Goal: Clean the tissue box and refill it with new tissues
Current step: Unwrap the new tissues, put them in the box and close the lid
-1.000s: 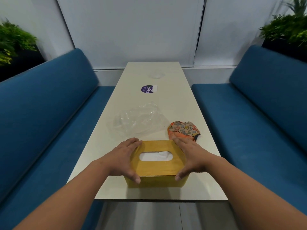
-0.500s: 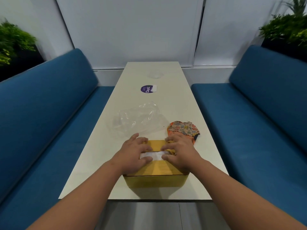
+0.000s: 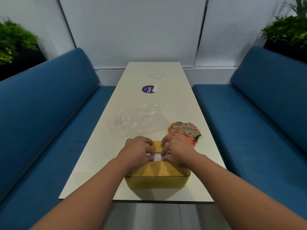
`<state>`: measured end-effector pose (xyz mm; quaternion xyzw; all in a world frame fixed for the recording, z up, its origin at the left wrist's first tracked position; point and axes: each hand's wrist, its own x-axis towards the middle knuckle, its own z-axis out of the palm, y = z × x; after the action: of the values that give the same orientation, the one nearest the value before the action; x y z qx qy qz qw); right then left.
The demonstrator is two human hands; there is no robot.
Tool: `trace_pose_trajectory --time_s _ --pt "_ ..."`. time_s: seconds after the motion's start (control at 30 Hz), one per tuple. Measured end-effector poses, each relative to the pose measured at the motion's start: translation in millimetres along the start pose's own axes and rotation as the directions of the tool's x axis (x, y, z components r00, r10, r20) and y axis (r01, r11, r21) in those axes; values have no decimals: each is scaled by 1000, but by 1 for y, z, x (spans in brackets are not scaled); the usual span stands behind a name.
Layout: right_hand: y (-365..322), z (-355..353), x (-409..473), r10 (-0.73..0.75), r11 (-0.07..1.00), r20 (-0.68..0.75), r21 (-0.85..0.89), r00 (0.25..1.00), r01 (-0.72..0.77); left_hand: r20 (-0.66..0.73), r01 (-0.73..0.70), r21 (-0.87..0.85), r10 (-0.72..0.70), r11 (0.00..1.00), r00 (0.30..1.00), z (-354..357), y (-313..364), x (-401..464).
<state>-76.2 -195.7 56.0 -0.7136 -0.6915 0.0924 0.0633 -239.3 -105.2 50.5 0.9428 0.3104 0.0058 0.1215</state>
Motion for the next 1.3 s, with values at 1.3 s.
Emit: trace_pose_trajectory --time_s 1.3 --pt "10 22 -6 141 950 -186 302 972 -80 -159 89 -535 -204 840 966 14 -20 -1"
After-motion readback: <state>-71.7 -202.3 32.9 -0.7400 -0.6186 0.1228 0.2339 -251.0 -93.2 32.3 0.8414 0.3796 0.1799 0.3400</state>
